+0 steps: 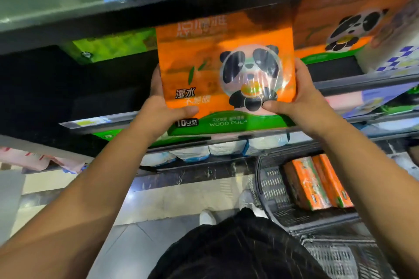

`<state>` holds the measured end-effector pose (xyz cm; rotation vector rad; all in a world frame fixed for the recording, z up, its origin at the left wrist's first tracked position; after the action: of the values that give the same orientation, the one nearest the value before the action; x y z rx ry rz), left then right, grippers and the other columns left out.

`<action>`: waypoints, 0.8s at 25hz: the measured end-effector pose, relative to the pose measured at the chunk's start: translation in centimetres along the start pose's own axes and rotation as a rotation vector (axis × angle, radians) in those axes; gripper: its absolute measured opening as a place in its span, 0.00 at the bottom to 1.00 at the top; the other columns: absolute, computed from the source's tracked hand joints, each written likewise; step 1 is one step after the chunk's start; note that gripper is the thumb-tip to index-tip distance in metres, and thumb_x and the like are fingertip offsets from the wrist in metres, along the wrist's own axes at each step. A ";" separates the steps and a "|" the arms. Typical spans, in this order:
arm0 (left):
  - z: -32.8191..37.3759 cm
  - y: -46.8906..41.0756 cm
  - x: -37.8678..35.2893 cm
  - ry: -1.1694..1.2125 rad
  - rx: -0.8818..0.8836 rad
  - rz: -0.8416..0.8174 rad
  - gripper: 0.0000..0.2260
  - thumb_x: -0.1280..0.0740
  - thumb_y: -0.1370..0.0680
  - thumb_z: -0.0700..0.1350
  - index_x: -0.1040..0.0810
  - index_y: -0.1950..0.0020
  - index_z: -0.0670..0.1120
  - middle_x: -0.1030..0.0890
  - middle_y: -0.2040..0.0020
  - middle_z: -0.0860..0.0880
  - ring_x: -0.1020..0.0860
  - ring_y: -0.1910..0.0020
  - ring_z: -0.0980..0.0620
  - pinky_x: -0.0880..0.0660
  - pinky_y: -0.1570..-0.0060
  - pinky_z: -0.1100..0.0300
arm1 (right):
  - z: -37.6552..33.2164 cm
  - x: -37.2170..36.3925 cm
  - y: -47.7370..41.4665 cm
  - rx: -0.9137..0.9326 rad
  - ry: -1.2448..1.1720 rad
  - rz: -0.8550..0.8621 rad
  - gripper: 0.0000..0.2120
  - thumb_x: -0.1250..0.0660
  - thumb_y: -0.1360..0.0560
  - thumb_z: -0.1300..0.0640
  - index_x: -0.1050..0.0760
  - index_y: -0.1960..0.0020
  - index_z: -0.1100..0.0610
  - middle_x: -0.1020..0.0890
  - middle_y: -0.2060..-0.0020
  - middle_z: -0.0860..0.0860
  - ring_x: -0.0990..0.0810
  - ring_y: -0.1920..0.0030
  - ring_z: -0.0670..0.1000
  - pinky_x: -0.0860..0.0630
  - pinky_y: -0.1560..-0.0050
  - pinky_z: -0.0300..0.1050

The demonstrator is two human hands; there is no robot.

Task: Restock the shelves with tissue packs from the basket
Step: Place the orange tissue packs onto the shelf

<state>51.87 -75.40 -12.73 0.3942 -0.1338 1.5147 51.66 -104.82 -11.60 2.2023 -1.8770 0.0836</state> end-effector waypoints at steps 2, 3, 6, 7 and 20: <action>0.4 -1.2 -0.3 -0.041 0.024 -0.019 0.51 0.23 0.32 0.36 0.55 0.23 0.58 0.27 0.37 0.57 0.26 0.38 0.56 0.26 0.38 0.51 | 0.1 0.6 -1.3 0.020 0.006 -0.005 0.45 0.27 0.31 0.70 0.47 0.24 0.46 0.28 0.36 0.41 0.24 0.43 0.33 0.25 0.50 0.29; 0.8 -1.8 -0.5 -0.071 0.024 -0.007 0.52 0.23 0.33 0.36 0.54 0.24 0.59 0.27 0.36 0.55 0.27 0.36 0.54 0.28 0.36 0.48 | 0.1 0.9 -1.9 0.041 0.009 0.003 0.46 0.27 0.31 0.71 0.48 0.24 0.47 0.28 0.36 0.41 0.24 0.42 0.34 0.24 0.48 0.32; 2.0 -3.4 -1.0 -0.122 -0.005 0.105 0.48 0.20 0.36 0.37 0.48 0.30 0.62 0.30 0.33 0.53 0.29 0.34 0.53 0.30 0.34 0.46 | 0.2 1.3 -4.1 0.091 0.047 0.039 0.46 0.26 0.31 0.69 0.48 0.24 0.48 0.27 0.36 0.43 0.25 0.38 0.40 0.24 0.40 0.39; 2.4 -3.9 -1.2 -0.122 -0.008 0.153 0.47 0.21 0.36 0.37 0.48 0.32 0.61 0.30 0.33 0.52 0.30 0.35 0.53 0.30 0.34 0.48 | 0.3 1.5 -5.0 0.103 0.068 0.047 0.45 0.25 0.31 0.68 0.47 0.25 0.48 0.27 0.36 0.44 0.25 0.38 0.41 0.25 0.39 0.41; -0.8 -8.2 -4.6 -0.203 -0.119 0.380 0.49 0.23 0.36 0.49 0.50 0.24 0.55 0.30 0.31 0.48 0.28 0.35 0.50 0.31 0.33 0.48 | 3.5 -0.1 -11.3 0.075 0.584 0.402 0.35 0.22 0.33 0.52 0.36 0.35 0.63 0.34 0.34 0.59 0.29 0.39 0.57 0.33 0.44 0.39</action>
<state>59.49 -79.51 -16.39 0.4435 -0.4787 1.8266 62.26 -103.92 -16.67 1.5594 -1.9319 0.7845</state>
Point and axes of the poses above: each hand's wrist, its own y-axis away from the middle knuckle, its own x-axis out of the back of the hand, z = x × y, the point moved 3 cm from there along -y, towards the middle knuckle
